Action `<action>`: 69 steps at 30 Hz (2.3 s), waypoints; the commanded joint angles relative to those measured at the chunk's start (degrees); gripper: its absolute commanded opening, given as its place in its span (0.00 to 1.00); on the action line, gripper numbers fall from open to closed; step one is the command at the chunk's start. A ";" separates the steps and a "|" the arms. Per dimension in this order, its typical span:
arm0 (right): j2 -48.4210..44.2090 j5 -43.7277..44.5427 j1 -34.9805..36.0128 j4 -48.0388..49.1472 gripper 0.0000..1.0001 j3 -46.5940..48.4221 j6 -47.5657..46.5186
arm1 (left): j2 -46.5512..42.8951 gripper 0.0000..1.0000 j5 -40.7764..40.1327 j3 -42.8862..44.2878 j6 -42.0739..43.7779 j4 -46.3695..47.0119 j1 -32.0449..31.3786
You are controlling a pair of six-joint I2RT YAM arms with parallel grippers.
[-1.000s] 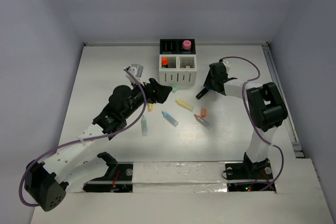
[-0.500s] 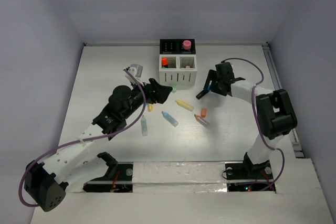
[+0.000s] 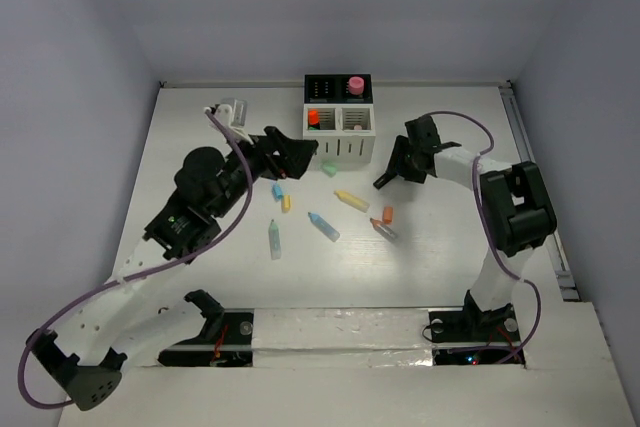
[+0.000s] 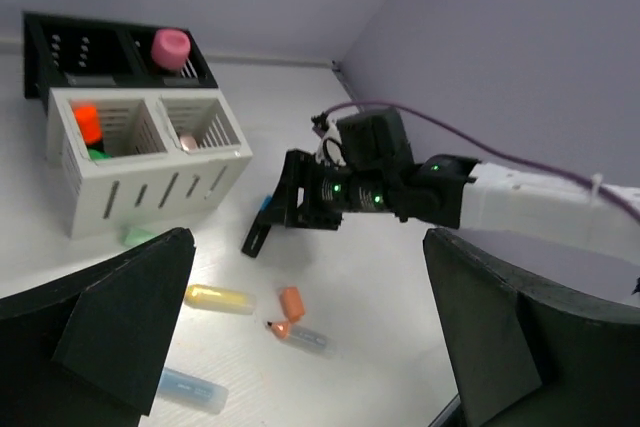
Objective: Sort the stationery into containers
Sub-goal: Pick up the pen from the center of the board, then place the pen in the storage box.
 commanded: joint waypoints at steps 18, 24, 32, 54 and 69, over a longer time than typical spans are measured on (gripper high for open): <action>7.22 5.61 3.11 -5.47 0.55 9.06 -0.36 | 3.53 0.99 -1.60 41.81 1.38 -9.69 2.38; 9.59 4.91 3.11 -4.33 0.30 10.11 0.44 | 2.21 0.99 -1.16 38.64 0.33 -7.93 2.38; 8.55 5.26 3.11 1.56 0.05 8.88 4.13 | 1.59 0.99 -2.56 37.23 1.29 -6.79 2.38; -22.64 7.90 3.11 8.94 0.05 -0.96 3.34 | 3.17 0.99 -0.72 35.75 -0.55 -7.84 2.90; -17.48 -0.54 13.04 17.90 0.05 11.07 -2.11 | -9.12 0.99 -14.95 9.13 1.38 -5.65 4.05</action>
